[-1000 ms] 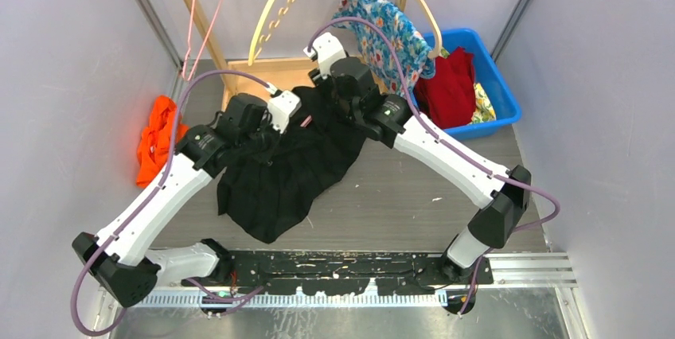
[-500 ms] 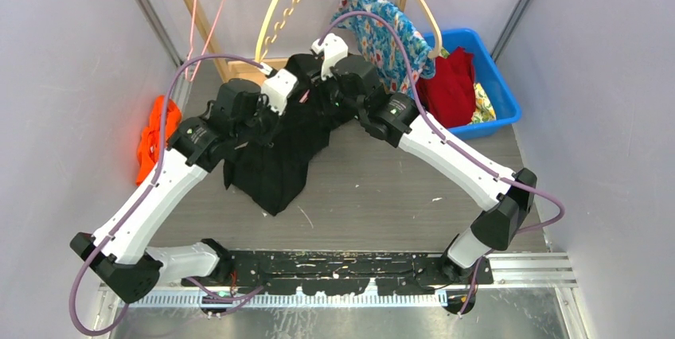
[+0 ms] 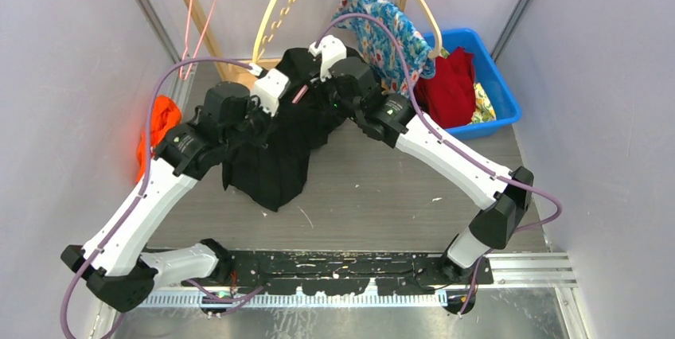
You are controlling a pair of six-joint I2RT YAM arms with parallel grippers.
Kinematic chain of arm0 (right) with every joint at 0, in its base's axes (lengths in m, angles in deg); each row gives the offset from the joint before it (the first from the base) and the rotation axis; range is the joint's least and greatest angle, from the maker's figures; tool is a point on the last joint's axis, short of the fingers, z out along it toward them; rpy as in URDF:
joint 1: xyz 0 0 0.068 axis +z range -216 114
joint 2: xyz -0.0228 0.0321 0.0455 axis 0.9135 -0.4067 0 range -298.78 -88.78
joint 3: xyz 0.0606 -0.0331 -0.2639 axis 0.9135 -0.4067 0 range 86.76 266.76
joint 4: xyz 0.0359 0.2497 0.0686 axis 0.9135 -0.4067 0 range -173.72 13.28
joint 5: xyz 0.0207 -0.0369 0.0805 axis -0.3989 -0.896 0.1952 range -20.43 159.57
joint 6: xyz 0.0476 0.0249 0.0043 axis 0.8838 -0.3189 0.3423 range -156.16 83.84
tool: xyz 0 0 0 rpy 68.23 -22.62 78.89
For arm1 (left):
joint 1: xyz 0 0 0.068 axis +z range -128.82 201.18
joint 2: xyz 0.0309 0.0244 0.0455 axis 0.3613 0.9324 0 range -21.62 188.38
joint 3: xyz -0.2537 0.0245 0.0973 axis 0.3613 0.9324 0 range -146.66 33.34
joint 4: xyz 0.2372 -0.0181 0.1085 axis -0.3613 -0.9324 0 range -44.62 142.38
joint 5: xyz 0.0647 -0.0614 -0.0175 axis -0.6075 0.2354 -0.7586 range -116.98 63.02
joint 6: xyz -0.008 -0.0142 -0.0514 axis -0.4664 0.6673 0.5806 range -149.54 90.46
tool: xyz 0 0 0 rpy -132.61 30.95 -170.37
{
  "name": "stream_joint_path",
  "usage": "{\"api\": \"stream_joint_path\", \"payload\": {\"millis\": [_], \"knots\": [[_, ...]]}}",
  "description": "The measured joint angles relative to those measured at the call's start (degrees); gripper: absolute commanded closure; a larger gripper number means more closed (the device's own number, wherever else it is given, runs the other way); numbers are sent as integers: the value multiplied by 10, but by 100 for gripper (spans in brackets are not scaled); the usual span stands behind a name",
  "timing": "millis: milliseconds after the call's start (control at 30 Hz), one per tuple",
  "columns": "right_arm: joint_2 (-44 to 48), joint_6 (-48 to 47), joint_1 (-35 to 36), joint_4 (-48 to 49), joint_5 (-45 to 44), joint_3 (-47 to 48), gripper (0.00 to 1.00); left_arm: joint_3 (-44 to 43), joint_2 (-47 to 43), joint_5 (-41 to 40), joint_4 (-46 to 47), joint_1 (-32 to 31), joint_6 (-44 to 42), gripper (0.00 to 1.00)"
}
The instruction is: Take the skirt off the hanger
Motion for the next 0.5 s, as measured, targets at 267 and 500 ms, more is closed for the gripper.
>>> {"api": "stream_joint_path", "payload": {"millis": [267,500], "knots": [[-17,-31,8,15,-75,0,99,-3,-42,-2,-12,-1,1,100],[-25,-54,20,42,-141,0,99,37,-51,-1,3,-3,14,100]]}}
